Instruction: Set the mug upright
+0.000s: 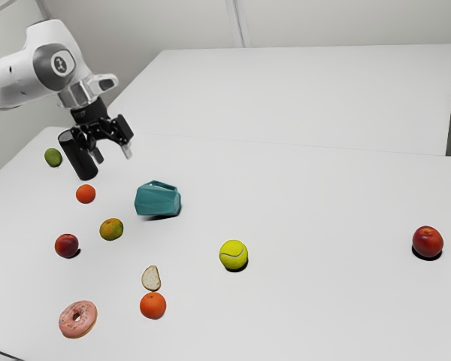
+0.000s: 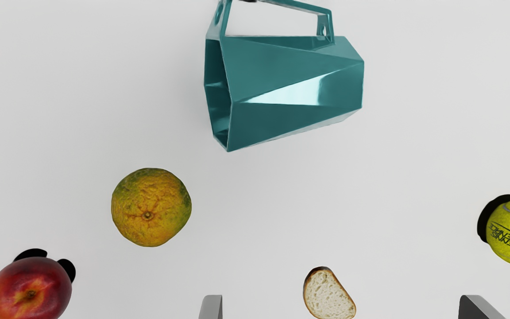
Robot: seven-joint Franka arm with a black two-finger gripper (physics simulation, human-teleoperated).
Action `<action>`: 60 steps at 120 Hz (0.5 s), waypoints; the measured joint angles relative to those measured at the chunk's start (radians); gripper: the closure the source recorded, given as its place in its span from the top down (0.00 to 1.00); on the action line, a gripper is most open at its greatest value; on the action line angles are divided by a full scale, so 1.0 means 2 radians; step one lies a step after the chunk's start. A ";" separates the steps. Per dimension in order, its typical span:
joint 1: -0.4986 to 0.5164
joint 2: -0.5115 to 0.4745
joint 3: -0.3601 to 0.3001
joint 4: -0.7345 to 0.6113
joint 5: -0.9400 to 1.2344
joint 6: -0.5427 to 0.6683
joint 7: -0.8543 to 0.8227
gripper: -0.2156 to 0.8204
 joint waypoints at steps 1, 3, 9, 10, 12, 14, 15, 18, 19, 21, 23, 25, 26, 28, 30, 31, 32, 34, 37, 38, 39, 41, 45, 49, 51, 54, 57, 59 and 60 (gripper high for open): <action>0.001 0.000 0.000 -0.001 -0.001 0.002 0.002 0.77; 0.002 0.001 0.000 -0.004 -0.003 0.006 0.005 0.77; 0.007 0.002 0.000 -0.013 -0.010 0.017 0.015 0.77; 0.008 0.003 0.000 -0.015 -0.012 0.019 0.016 0.77; 0.009 0.004 0.000 -0.017 -0.014 0.023 0.019 0.77; 0.010 0.005 0.000 -0.019 -0.017 0.027 0.023 0.77; 0.011 0.005 0.000 -0.021 -0.019 0.028 0.024 0.77; 0.012 0.006 0.000 -0.026 -0.024 0.034 0.029 0.77; 0.013 0.006 0.000 -0.028 -0.026 0.036 0.031 0.77; 0.015 0.007 0.000 -0.032 -0.029 0.040 0.034 0.77; 0.016 0.007 0.000 -0.035 -0.033 0.043 0.037 0.77; 0.017 0.007 0.000 -0.037 -0.036 0.047 0.040 0.77; 0.018 0.007 0.000 -0.039 -0.038 0.048 0.042 0.77; 0.019 0.007 0.000 -0.042 -0.042 0.052 0.045 0.77; 0.019 0.007 0.000 -0.045 -0.045 0.055 0.048 0.77; 0.020 0.007 0.000 -0.047 -0.047 0.057 0.050 0.77; 0.020 0.007 0.000 -0.048 -0.049 0.059 0.052 0.77; 0.022 0.008 0.000 -0.052 -0.054 0.063 0.055 0.77; 0.024 0.008 0.000 -0.057 -0.060 0.068 0.060 0.77; 0.025 0.009 0.000 -0.058 -0.061 0.070 0.062 0.77; 0.025 0.009 0.000 -0.060 -0.063 0.072 0.063 0.77; 0.026 0.010 0.000 -0.062 -0.067 0.075 0.067 0.77; 0.028 0.012 0.000 -0.065 -0.073 0.081 0.073 0.77; 0.030 0.014 0.000 -0.067 -0.079 0.086 0.079 0.77; 0.030 0.015 0.000 -0.068 -0.082 0.088 0.082 0.77; 0.031 0.017 0.000 -0.070 -0.086 0.092 0.087 0.77; 0.031 0.018 0.000 -0.072 -0.091 0.095 0.092 0.77; 0.032 0.020 0.000 -0.074 -0.094 0.098 0.095 0.77; 0.033 0.020 0.000 -0.074 -0.096 0.099 0.096 0.77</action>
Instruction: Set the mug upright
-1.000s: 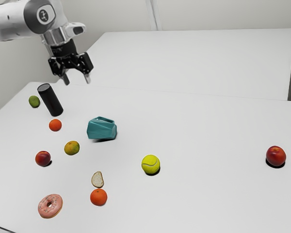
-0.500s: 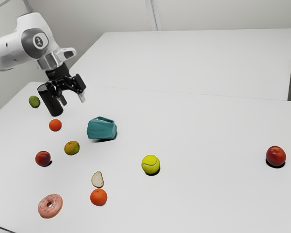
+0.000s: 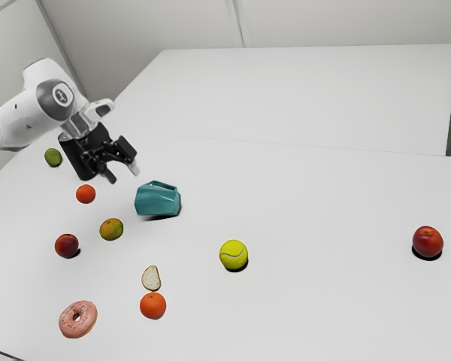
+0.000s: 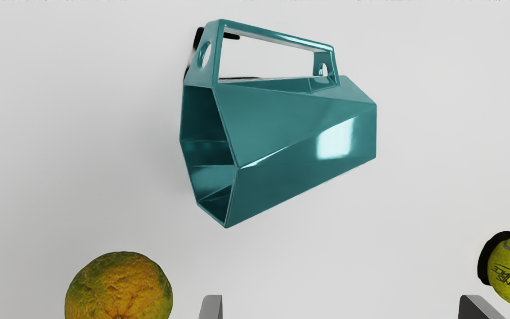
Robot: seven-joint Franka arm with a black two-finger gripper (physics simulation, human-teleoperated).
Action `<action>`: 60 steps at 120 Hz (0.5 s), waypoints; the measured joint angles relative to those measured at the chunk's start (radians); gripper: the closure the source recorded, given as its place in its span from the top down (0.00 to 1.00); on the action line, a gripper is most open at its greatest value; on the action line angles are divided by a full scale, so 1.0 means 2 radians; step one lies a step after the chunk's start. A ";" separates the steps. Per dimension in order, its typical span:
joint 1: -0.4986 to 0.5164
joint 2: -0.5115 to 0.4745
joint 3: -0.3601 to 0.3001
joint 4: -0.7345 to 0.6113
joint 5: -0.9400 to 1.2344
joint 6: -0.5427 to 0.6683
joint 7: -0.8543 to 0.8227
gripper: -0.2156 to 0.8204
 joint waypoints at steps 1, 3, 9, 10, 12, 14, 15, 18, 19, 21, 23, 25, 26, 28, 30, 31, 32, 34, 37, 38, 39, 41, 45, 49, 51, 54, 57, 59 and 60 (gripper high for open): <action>0.001 0.000 0.000 -0.001 -0.001 0.001 0.002 0.77; 0.002 0.001 0.000 -0.002 -0.004 0.004 0.005 0.77; 0.004 0.005 0.000 -0.006 -0.011 0.011 0.014 0.77; 0.005 0.006 0.000 -0.006 -0.013 0.012 0.015 0.77; 0.005 0.007 0.000 -0.007 -0.016 0.014 0.018 0.77; 0.006 0.009 0.000 -0.007 -0.019 0.016 0.022 0.77; 0.007 0.010 0.000 -0.008 -0.020 0.017 0.023 0.77; 0.009 0.013 0.000 -0.009 -0.024 0.020 0.028 0.77; 0.009 0.014 0.000 -0.010 -0.025 0.021 0.029 0.77; 0.010 0.015 0.000 -0.010 -0.027 0.023 0.032 0.77; 0.011 0.017 0.000 -0.011 -0.030 0.025 0.035 0.77; 0.011 0.019 0.000 -0.011 -0.032 0.027 0.038 0.77; 0.012 0.020 0.000 -0.011 -0.034 0.028 0.040 0.77; 0.012 0.021 0.000 -0.012 -0.038 0.030 0.043 0.77; 0.012 0.023 0.000 -0.013 -0.041 0.032 0.046 0.77; 0.013 0.023 0.000 -0.013 -0.043 0.033 0.048 0.77; 0.013 0.024 0.000 -0.014 -0.045 0.033 0.049 0.77; 0.014 0.026 0.000 -0.014 -0.048 0.035 0.052 0.77; 0.015 0.028 0.000 -0.015 -0.054 0.038 0.057 0.77; 0.015 0.029 0.000 -0.015 -0.056 0.038 0.059 0.77; 0.016 0.030 0.000 -0.015 -0.058 0.039 0.061 0.77; 0.016 0.031 0.000 -0.015 -0.061 0.041 0.064 0.77; 0.017 0.033 0.000 -0.015 -0.067 0.044 0.070 0.77; 0.017 0.036 0.000 -0.016 -0.074 0.047 0.077 0.77; 0.018 0.037 0.000 -0.016 -0.078 0.048 0.080 0.77; 0.018 0.039 0.000 -0.016 -0.084 0.050 0.085 0.77; 0.019 0.041 0.000 -0.017 -0.090 0.052 0.090 0.77; 0.019 0.042 0.000 -0.017 -0.093 0.053 0.093 0.77; 0.019 0.043 0.000 -0.017 -0.095 0.053 0.094 0.77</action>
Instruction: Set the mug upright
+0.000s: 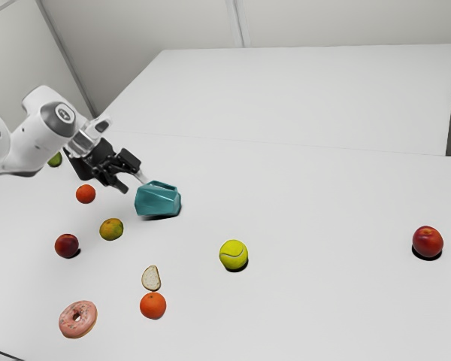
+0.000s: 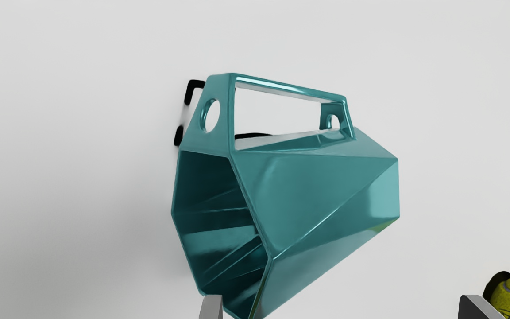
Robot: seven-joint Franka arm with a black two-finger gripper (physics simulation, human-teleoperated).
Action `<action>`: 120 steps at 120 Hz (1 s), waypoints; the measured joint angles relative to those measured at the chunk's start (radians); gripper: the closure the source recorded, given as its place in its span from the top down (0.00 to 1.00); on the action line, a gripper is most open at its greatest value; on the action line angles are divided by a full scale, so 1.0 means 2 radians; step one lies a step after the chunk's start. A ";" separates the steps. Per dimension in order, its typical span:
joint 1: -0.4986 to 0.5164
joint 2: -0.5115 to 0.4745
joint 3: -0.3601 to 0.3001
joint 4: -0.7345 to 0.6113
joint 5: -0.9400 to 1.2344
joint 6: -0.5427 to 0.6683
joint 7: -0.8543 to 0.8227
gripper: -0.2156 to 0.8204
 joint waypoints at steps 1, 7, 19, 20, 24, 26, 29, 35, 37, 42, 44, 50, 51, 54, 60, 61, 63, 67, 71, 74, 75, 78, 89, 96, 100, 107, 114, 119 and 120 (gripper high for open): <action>0.000 0.000 0.000 0.000 -0.002 0.000 0.002 0.77; 0.001 0.003 0.000 -0.004 -0.017 0.003 0.011 0.77; 0.005 0.007 0.000 -0.019 -0.055 0.011 0.033 0.76; 0.006 0.007 0.000 -0.020 -0.057 0.012 0.035 0.76; 0.008 0.009 0.000 -0.023 -0.070 0.014 0.042 0.76; 0.009 0.010 0.000 -0.025 -0.076 0.015 0.046 0.76; 0.009 0.012 0.000 -0.026 -0.085 0.017 0.052 0.76; 0.011 0.013 0.000 -0.028 -0.101 0.019 0.064 0.76; 0.011 0.014 0.000 -0.029 -0.106 0.020 0.068 0.76; 0.011 0.014 0.000 -0.033 -0.125 0.022 0.078 0.76; 0.011 0.015 0.000 -0.036 -0.132 0.022 0.083 0.76; 0.012 0.017 0.000 -0.041 -0.154 0.023 0.096 0.76; 0.012 0.018 0.000 -0.041 -0.158 0.023 0.098 0.76; 0.012 0.019 0.000 -0.043 -0.167 0.023 0.104 0.76; 0.014 0.021 0.000 -0.049 -0.185 0.024 0.116 0.76; 0.014 0.021 0.000 -0.049 -0.188 0.024 0.118 0.76; 0.014 0.022 0.000 -0.051 -0.194 0.024 0.122 0.76; 0.015 0.024 0.000 -0.054 -0.206 0.023 0.130 0.76; 0.015 0.025 0.000 -0.058 -0.217 0.023 0.138 0.75; 0.016 0.025 0.000 -0.059 -0.224 0.023 0.144 0.74; 0.016 0.025 0.000 -0.059 -0.226 0.023 0.146 0.73; 0.017 0.026 0.000 -0.060 -0.232 0.023 0.151 0.71; 0.017 0.026 -0.001 -0.061 -0.245 0.022 0.170 0.55; 0.017 0.026 -0.001 -0.061 -0.249 0.021 0.180 0.43; 0.018 0.025 -0.001 -0.061 -0.251 0.021 0.186 0.36; 0.017 0.024 -0.001 -0.060 -0.253 0.021 0.194 0.27; 0.017 0.022 -0.002 -0.060 -0.254 0.020 0.203 0.20; 0.017 0.020 -0.003 -0.060 -0.255 0.020 0.208 0.17; 0.017 0.019 -0.003 -0.060 -0.255 0.020 0.209 0.16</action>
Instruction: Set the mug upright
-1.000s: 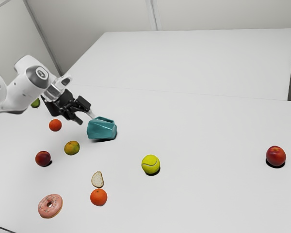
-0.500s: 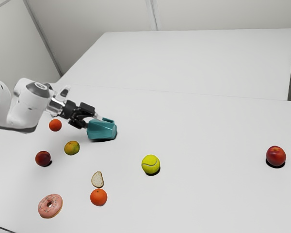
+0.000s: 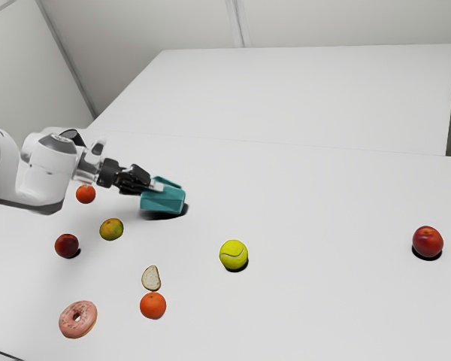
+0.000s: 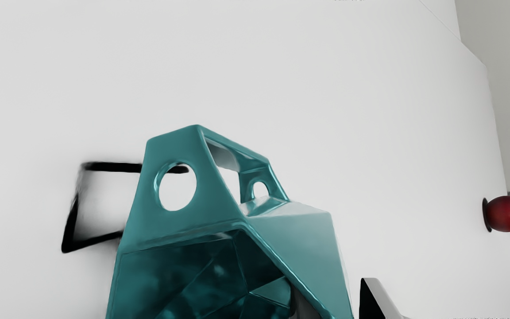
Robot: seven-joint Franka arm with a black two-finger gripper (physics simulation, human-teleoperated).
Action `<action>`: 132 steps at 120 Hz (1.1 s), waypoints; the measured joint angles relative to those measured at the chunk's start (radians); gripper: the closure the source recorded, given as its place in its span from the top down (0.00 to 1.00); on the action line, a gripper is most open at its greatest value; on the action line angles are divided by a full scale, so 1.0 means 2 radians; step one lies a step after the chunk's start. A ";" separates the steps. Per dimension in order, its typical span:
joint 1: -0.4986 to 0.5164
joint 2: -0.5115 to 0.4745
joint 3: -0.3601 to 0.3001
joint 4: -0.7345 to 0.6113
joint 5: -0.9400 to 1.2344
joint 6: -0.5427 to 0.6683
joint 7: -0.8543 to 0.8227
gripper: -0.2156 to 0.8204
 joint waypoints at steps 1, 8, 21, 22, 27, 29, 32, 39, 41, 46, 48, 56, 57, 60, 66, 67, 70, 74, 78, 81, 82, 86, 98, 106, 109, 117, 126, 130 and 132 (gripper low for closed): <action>0.000 -0.001 0.000 0.000 0.000 0.000 0.001 0.15; -0.001 -0.004 -0.001 0.000 -0.001 0.000 0.008 0.12; -0.006 -0.015 -0.003 0.000 -0.001 0.002 0.019 0.08; -0.006 -0.016 -0.003 0.000 -0.001 0.003 0.020 0.07; -0.008 -0.021 -0.003 0.000 -0.001 0.003 0.024 0.06; -0.009 -0.023 -0.003 0.000 -0.001 0.003 0.025 0.06; -0.010 -0.026 -0.003 0.000 0.000 0.003 0.027 0.06; -0.015 -0.035 -0.003 -0.001 0.000 0.004 0.032 0.05; -0.016 -0.037 -0.003 -0.001 0.000 0.005 0.033 0.05; -0.021 -0.048 -0.003 -0.001 0.003 0.006 0.035 0.05; -0.024 -0.052 -0.003 -0.001 0.004 0.006 0.036 0.04; -0.033 -0.069 -0.002 -0.003 0.020 0.007 0.037 0.04; -0.034 -0.071 -0.001 -0.003 0.024 0.007 0.037 0.04; -0.037 -0.078 -0.001 -0.003 0.035 0.008 0.035 0.04; -0.043 -0.091 -0.001 -0.004 0.063 0.009 0.029 0.04; -0.045 -0.093 -0.001 -0.004 0.068 0.009 0.027 0.03; -0.049 -0.099 -0.001 -0.004 0.085 0.009 0.023 0.03; -0.054 -0.106 0.000 -0.004 0.108 0.009 0.015 0.03; -0.060 -0.113 0.000 -0.004 0.131 0.009 0.007 0.03; -0.064 -0.117 0.000 -0.004 0.149 0.008 0.001 0.03; -0.065 -0.119 0.000 -0.004 0.155 0.008 -0.002 0.03; -0.070 -0.126 0.000 -0.004 0.180 0.007 -0.012 0.03; -0.087 -0.139 -0.001 -0.004 0.245 0.004 -0.046 0.03; -0.097 -0.146 -0.003 -0.005 0.281 0.001 -0.069 0.03; -0.099 -0.148 -0.003 -0.007 0.292 0.001 -0.078 0.03; -0.104 -0.156 -0.007 -0.015 0.320 -0.001 -0.102 0.03; -0.107 -0.172 -0.011 -0.031 0.347 0.000 -0.128 0.03; -0.110 -0.178 -0.013 -0.037 0.357 0.001 -0.139 0.03; -0.110 -0.180 -0.013 -0.040 0.361 0.002 -0.145 0.03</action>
